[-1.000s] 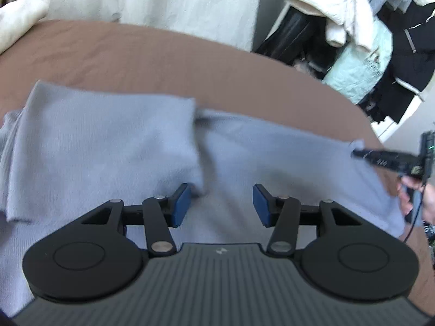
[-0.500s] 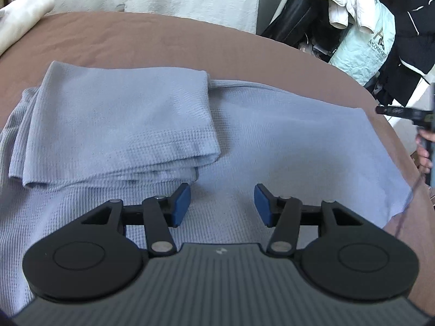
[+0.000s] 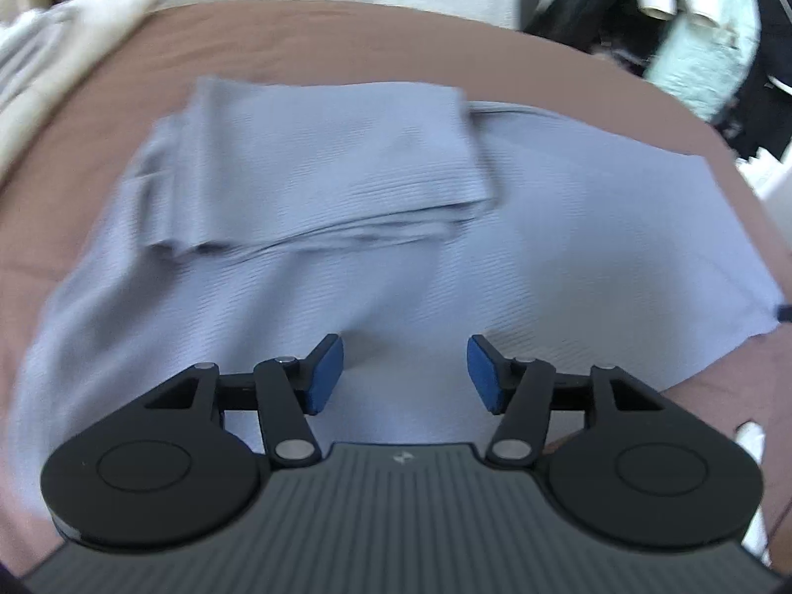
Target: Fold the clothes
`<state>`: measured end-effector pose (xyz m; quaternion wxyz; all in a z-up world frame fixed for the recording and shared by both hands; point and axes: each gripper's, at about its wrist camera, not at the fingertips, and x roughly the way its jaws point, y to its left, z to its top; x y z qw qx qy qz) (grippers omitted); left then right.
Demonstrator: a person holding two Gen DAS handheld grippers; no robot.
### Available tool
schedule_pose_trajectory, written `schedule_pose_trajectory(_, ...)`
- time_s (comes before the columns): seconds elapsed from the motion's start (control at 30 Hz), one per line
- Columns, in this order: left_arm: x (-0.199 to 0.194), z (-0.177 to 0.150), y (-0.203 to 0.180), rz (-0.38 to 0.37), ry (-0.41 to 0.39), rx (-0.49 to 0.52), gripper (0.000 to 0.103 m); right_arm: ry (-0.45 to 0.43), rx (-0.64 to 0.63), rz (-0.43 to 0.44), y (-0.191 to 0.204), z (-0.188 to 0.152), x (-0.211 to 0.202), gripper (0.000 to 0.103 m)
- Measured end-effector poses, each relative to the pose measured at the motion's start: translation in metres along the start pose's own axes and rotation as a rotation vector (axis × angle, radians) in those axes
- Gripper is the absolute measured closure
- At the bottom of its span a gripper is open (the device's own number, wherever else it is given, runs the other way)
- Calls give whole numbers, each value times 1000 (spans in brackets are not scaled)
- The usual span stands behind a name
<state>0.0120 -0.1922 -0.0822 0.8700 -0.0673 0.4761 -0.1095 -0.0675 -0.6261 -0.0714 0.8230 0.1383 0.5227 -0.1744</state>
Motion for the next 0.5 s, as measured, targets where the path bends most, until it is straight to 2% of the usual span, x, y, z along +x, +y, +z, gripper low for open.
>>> schedule_pose_trajectory(0.07,-9,-9,17,22,7,-29,41,34,99,106,-6,-15,-6,38)
schedule_pose_trajectory(0.17,-9,-22,43,51,29,-91,40,65,296,332,-23,-25,2,38)
schedule_pose_trajectory(0.27,-10,-29,51,86,34,-88,40,26,575,484,-43,-31,29,37)
schedule_pose_trajectory(0.33,-10,-32,51,110,31,-67,40,3,654,471,-43,-28,48,37)
schedule_pose_trajectory(0.4,-11,-34,51,135,29,-47,40,-38,706,411,-32,-21,54,40)
schedule_pose_trajectory(0.43,-11,-36,51,147,28,-37,40,-70,664,374,-22,-13,47,69)
schedule_pose_trajectory(0.47,-12,-37,51,159,27,-26,38,-116,564,337,-10,-6,36,93)
schedule_pose_trajectory(0.5,-12,-39,51,171,26,-16,36,-161,465,300,1,2,25,94)
